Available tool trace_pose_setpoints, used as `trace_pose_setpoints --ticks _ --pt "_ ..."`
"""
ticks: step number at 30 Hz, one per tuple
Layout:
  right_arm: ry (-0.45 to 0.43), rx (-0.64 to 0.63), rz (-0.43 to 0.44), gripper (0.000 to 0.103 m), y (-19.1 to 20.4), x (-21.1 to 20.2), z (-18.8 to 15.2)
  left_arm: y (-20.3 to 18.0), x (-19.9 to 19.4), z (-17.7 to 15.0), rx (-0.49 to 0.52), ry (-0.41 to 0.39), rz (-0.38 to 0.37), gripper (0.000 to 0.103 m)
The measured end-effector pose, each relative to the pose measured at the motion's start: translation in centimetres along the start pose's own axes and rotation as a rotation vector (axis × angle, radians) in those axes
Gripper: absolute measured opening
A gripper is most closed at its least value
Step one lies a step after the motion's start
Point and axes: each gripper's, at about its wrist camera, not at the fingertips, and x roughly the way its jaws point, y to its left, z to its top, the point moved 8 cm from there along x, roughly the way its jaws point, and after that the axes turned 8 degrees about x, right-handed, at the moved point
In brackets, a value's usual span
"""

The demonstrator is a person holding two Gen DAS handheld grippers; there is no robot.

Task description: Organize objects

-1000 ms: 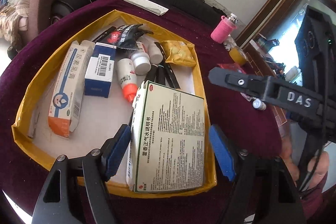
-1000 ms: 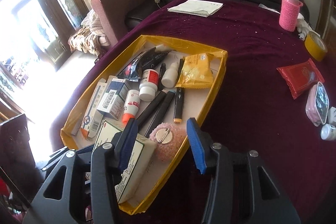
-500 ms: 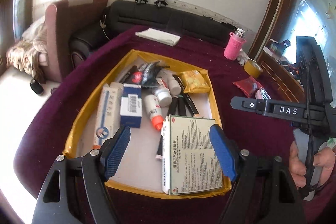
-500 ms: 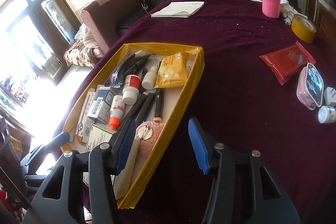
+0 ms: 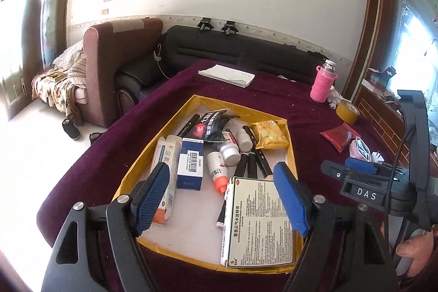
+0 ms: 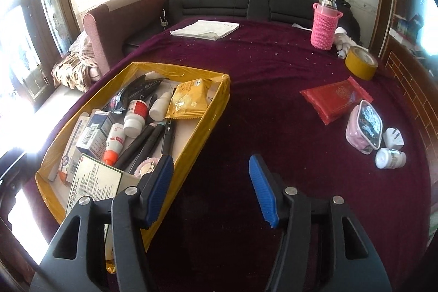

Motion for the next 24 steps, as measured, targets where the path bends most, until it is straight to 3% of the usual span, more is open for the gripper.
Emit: trace_pose_setpoints --ticks 10,21,24 --pt "-0.047 -0.047 -0.059 0.058 -0.8 -0.7 -0.3 -1.3 0.4 -0.3 0.004 0.039 -0.013 0.073" --pt "-0.044 -0.006 -0.076 0.058 -2.6 -0.7 0.0 -3.1 0.4 0.2 0.036 0.059 -0.036 0.073" --pt "-0.038 0.004 -0.074 0.058 -2.8 -0.5 0.0 -3.0 0.1 0.5 0.04 0.041 -0.006 0.073"
